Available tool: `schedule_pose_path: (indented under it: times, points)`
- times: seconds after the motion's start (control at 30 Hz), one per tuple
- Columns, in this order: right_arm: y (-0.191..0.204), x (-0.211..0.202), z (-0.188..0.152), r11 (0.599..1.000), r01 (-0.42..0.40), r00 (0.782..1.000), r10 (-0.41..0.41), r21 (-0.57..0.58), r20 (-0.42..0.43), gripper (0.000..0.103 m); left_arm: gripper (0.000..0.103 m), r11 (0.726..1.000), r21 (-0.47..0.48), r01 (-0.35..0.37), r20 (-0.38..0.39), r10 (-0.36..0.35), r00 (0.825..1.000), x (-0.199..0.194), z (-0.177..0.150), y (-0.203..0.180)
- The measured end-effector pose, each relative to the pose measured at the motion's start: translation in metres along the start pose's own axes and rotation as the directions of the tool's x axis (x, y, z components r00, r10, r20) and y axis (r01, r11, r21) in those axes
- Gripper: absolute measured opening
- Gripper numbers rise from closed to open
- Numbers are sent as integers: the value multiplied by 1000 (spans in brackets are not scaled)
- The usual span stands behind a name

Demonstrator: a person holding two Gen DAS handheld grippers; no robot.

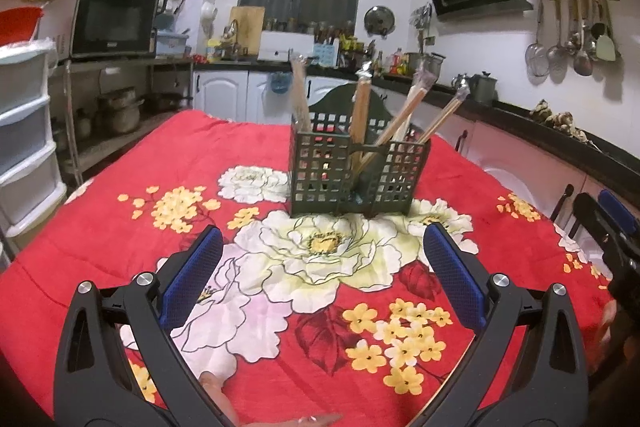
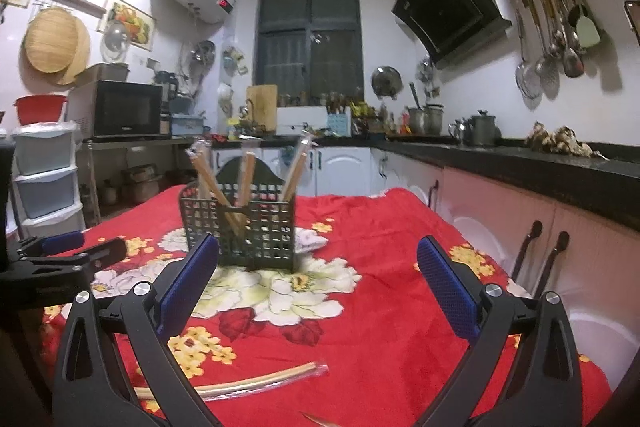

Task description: Organize utensils

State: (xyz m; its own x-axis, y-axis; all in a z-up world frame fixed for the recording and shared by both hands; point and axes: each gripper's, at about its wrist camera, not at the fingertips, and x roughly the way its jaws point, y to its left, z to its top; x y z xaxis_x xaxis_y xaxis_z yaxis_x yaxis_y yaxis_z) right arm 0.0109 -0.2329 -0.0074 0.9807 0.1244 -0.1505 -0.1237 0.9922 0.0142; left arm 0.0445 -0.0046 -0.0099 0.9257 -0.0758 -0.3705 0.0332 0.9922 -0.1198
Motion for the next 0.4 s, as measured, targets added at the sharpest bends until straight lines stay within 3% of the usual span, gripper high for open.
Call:
schedule_pose_path:
  times: [0.17,0.23,0.3,0.4]
  points:
    - [-23,18,11,997,82,993,-82,3,-82,97,92,999,-19,-34,-54,33,998,7,15,22]
    - [-38,38,18,989,144,976,-146,-24,-162,97,93,998,-31,-62,-89,59,994,14,24,38]
    - [-56,64,21,978,204,945,-208,-43,-252,97,93,991,-19,-133,-141,129,981,27,35,61]
    - [-85,112,17,973,229,875,-223,-39,-429,97,93,969,5,-246,-199,242,950,49,45,96]
